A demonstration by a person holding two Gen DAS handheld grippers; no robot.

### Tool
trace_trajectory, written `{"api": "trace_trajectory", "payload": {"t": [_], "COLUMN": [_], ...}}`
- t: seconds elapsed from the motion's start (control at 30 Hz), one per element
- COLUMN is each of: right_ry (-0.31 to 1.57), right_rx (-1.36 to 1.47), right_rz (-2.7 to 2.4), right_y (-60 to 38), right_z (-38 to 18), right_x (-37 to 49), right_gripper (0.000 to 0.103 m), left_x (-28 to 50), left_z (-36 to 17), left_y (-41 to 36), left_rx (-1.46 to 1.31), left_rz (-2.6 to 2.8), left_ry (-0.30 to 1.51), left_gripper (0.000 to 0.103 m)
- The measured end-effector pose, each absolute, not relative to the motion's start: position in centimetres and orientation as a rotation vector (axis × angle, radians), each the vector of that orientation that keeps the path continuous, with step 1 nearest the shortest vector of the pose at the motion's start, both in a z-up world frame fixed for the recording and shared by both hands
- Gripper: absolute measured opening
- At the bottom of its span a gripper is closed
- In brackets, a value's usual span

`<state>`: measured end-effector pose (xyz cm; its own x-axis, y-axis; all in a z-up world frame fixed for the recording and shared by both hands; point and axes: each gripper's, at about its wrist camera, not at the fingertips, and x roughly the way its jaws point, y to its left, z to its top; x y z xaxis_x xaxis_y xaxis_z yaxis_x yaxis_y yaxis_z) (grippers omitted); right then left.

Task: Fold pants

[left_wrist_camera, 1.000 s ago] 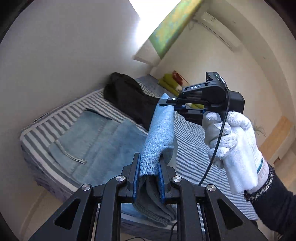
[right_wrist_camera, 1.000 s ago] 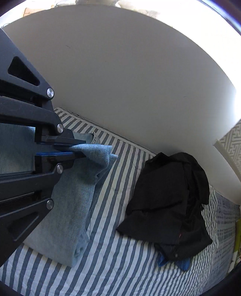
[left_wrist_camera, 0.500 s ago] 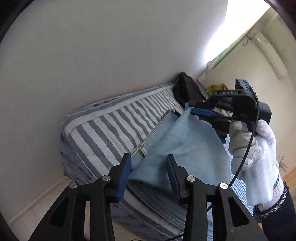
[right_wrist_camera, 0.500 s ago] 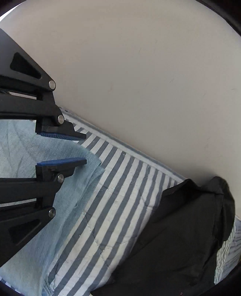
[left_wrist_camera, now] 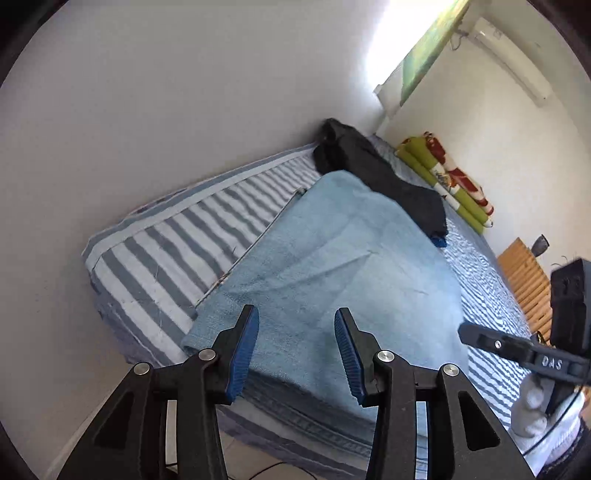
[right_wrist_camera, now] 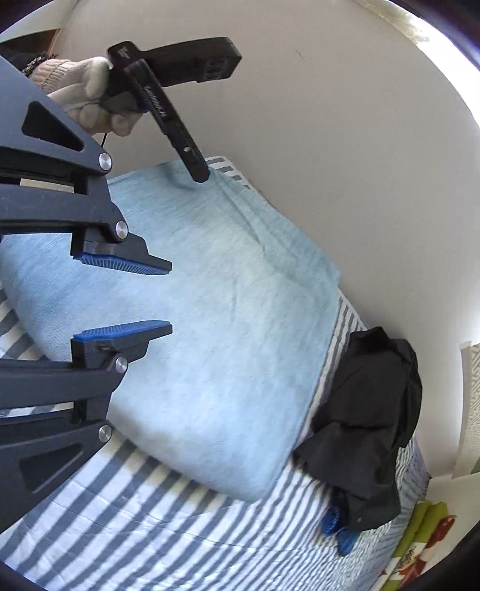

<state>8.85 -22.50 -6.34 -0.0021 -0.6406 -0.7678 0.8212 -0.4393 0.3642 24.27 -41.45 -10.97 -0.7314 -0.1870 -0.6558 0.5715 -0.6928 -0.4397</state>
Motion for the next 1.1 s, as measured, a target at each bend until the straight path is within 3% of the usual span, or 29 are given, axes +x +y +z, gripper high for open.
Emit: {"api": "trace_trajectory", "payload": {"t": [0.1, 0.23, 0.37, 0.53, 0.67, 0.73, 0.87, 1.03, 1.1], "right_ry": [0.268, 0.431, 0.43, 0.251, 0.108, 0.079, -0.022, -0.01, -0.084], "right_rx": [1.176, 1.101, 1.08, 1.063, 1.218, 1.265, 1.358, 1.401, 1.404], "right_rz": [-1.676, -1.678, -1.702, -1.872, -1.815, -1.781, -1.662, -1.635, -1.621], "right_y": [-22.1, -21.7, -19.4, -14.9, -14.4, -14.8, -15.8, -18.0, -18.5], "right_z": [-8.6, -9.1, -7.1, -5.5, -6.8, -7.8, -9.8, -11.4, -11.5], "right_x": [9.9, 11.7, 10.7, 5.9, 2.7, 2.7, 3.2, 4.5, 4.4], "right_gripper": [0.024, 0.023, 0.023, 0.033, 0.034, 0.034, 0.035, 0.037, 0.049], "left_x": [23.8, 22.2, 21.9, 22.0, 21.0, 21.1, 22.0, 20.2, 20.2], "left_z": [-12.2, -12.6, -12.7, -10.8, -9.9, -9.5, -8.3, -8.6, -9.1], "left_y": [-42.0, -41.2, -41.5, -41.8, -42.4, -42.5, -41.8, -41.2, -41.2], "left_rx": [0.859, 0.898, 0.894, 0.765, 0.709, 0.701, 0.691, 0.78, 0.81], "left_rz": [-2.389, -2.368, -2.343, -2.311, -2.331, -2.332, -2.363, -2.34, -2.324], "left_ry": [0.876, 0.794, 0.781, 0.829, 0.914, 0.931, 0.898, 0.83, 0.826], "left_gripper": [0.038, 0.038, 0.038, 0.042, 0.054, 0.055, 0.062, 0.062, 0.062]}}
